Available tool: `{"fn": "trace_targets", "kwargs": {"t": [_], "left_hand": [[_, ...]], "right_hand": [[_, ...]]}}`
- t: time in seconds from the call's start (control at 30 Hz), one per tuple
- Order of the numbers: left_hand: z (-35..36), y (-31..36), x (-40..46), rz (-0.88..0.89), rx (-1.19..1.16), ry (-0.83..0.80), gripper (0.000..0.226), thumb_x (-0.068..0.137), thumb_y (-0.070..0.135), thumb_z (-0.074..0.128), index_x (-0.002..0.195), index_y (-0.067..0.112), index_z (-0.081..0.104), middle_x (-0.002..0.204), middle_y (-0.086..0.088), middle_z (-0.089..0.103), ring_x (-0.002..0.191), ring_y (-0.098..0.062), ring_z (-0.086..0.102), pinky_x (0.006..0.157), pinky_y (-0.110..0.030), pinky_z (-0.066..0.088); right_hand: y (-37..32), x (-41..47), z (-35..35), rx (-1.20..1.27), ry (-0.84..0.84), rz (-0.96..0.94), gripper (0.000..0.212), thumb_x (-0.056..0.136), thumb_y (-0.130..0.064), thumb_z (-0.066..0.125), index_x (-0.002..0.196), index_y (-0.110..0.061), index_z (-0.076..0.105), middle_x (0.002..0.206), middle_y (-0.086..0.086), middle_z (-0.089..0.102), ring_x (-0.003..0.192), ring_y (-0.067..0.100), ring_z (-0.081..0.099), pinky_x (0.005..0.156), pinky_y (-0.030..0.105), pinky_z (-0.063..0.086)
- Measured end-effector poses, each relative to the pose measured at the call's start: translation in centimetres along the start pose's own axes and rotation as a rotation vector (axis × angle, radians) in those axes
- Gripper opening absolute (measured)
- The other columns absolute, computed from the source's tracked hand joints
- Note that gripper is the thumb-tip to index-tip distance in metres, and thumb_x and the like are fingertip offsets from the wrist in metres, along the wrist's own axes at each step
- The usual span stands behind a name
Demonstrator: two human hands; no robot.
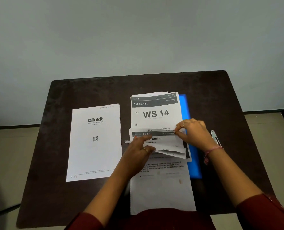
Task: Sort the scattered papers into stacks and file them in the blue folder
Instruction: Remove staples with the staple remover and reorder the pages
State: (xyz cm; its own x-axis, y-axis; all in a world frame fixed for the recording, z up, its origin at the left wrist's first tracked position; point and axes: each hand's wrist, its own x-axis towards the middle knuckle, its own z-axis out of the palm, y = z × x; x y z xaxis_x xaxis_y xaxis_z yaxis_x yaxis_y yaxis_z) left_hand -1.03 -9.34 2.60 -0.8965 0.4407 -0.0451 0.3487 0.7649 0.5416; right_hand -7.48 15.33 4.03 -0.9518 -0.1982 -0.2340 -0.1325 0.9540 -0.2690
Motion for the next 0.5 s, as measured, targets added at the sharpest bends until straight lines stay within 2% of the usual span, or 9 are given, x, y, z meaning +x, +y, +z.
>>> {"fn": "trace_targets", "kwargs": {"t": [0.07, 0.17, 0.23, 0.3, 0.33, 0.43, 0.5], "left_hand": [[0.1, 0.0, -0.1, 0.086, -0.045, 0.072, 0.028, 0.096, 0.026, 0.047, 0.098, 0.008, 0.069, 0.144, -0.011, 0.044, 0.126, -0.032, 0.049, 0.103, -0.052, 0.043], [0.7, -0.7, 0.0, 0.191, 0.027, 0.144, 0.029, 0.094, 0.023, 0.047, 0.083, 0.007, 0.069, 0.146, -0.015, 0.042, 0.134, -0.035, 0.042, 0.107, -0.056, 0.034], [1.1, -0.9, -0.1, 0.202, 0.043, 0.138, 0.028, 0.094, 0.023, 0.047, 0.085, 0.01, 0.07, 0.144, -0.017, 0.044, 0.134, -0.036, 0.042, 0.108, -0.056, 0.03], [1.4, -0.9, 0.0, 0.216, 0.061, 0.154, 0.027, 0.092, 0.023, 0.049, 0.087, 0.011, 0.072, 0.138, -0.018, 0.051, 0.129, -0.035, 0.049, 0.106, -0.057, 0.032], [1.5, -1.0, 0.0, 0.217, 0.06, 0.147, 0.026, 0.091, 0.022, 0.05, 0.088, 0.011, 0.073, 0.132, -0.016, 0.057, 0.124, -0.033, 0.054, 0.104, -0.059, 0.035], [1.5, -1.2, 0.0, 0.249, 0.085, 0.137, 0.026, 0.09, 0.022, 0.049, 0.091, 0.012, 0.074, 0.106, -0.006, 0.071, 0.102, -0.023, 0.067, 0.098, -0.063, 0.038], [1.5, -1.3, -0.1, 0.242, 0.084, 0.097, 0.022, 0.089, 0.018, 0.053, 0.094, 0.011, 0.073, 0.098, -0.003, 0.073, 0.091, -0.019, 0.07, 0.097, -0.06, 0.037]], "right_hand": [[0.0, -0.8, -0.4, 0.188, -0.089, -0.041, 0.007, 0.086, -0.032, 0.063, 0.089, -0.033, 0.069, 0.109, -0.014, 0.066, 0.104, 0.012, 0.058, 0.096, 0.037, 0.041], [-0.1, -2.1, -1.4, 0.419, -0.307, -0.109, 0.013, 0.084, -0.025, 0.07, 0.082, -0.037, 0.066, 0.106, -0.013, 0.068, 0.094, 0.011, 0.064, 0.085, 0.027, 0.05], [-0.2, -2.8, -1.8, 0.498, -0.421, -0.097, 0.017, 0.083, -0.022, 0.071, 0.082, -0.038, 0.067, 0.104, -0.014, 0.069, 0.09, 0.016, 0.065, 0.081, 0.026, 0.052], [-0.2, -3.1, -2.0, 0.568, -0.487, -0.09, 0.018, 0.081, -0.02, 0.073, 0.079, -0.037, 0.069, 0.102, -0.017, 0.07, 0.087, 0.024, 0.065, 0.08, 0.033, 0.054], [-0.1, -3.1, -2.1, 0.604, -0.517, -0.089, 0.018, 0.081, -0.018, 0.074, 0.079, -0.035, 0.07, 0.101, -0.018, 0.07, 0.087, 0.022, 0.066, 0.079, 0.033, 0.055], [-0.1, -2.6, -2.4, 0.664, -0.61, -0.085, 0.011, 0.08, -0.019, 0.076, 0.077, -0.029, 0.073, 0.105, -0.016, 0.07, 0.09, 0.001, 0.064, 0.08, 0.018, 0.049], [0.0, -2.0, -2.3, 0.744, -0.63, -0.048, 0.003, 0.079, -0.028, 0.076, 0.08, -0.03, 0.075, 0.105, -0.01, 0.071, 0.099, 0.005, 0.065, 0.087, 0.021, 0.049]]}}
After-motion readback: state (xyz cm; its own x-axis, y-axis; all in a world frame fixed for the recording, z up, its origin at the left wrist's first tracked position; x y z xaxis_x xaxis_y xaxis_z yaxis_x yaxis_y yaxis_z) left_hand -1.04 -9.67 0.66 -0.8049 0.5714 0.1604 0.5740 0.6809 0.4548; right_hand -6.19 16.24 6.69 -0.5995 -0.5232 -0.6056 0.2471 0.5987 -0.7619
